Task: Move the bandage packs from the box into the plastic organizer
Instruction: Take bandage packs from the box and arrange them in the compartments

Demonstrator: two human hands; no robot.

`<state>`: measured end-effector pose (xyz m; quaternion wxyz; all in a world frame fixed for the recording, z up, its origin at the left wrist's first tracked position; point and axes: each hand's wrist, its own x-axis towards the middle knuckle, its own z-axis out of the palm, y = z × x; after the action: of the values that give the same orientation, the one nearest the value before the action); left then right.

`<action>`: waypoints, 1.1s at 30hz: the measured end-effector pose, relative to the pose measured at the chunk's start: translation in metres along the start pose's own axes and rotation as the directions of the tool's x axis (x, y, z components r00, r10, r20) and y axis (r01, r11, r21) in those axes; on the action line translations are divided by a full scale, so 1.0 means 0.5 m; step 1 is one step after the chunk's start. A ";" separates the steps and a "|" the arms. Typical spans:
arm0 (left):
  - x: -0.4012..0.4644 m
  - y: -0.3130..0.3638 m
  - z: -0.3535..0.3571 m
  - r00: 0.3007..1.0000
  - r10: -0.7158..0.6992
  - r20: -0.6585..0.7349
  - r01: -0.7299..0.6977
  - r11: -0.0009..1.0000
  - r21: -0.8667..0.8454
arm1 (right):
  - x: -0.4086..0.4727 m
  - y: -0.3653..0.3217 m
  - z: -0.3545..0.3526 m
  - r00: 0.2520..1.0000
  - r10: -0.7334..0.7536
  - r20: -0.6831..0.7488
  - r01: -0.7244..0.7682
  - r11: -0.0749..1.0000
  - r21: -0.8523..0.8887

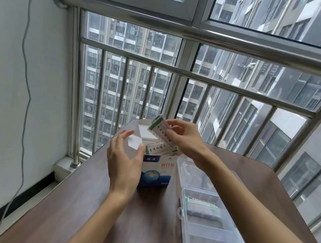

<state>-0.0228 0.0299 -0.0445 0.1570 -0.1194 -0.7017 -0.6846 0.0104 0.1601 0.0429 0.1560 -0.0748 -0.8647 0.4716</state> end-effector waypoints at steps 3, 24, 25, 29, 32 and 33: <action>-0.004 0.015 -0.005 0.995 0.057 -0.085 -0.055 0.998 0.021 | 0.006 -0.007 -0.003 0.987 0.104 -0.121 -0.072 0.966 0.247; -0.141 0.114 0.070 0.745 -0.221 0.629 0.469 0.844 -0.259 | -0.233 0.106 -0.062 0.943 0.327 -0.066 -0.249 0.821 0.513; -0.145 0.113 0.073 0.739 -0.230 0.633 0.476 0.843 -0.249 | -0.236 0.110 -0.064 0.936 0.351 -0.041 -0.264 0.771 0.579; -0.146 0.107 0.074 0.666 -0.269 0.695 0.535 0.822 -0.195 | -0.240 0.117 -0.068 0.915 0.404 -0.028 -0.293 0.708 0.643; -0.151 0.098 0.073 0.676 -0.266 0.687 0.528 0.825 -0.200 | -0.248 0.119 -0.054 0.909 0.405 -0.103 -0.287 0.784 0.550; -0.151 0.096 0.074 0.690 -0.272 0.671 0.530 0.821 -0.212 | -0.251 0.118 -0.049 0.909 0.389 -0.148 -0.270 0.821 0.503</action>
<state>0.0631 0.0719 -0.0298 -0.2635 -0.2036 -0.5713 -0.7501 0.1354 0.1769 -0.0194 0.1901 -0.2414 -0.6713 0.6745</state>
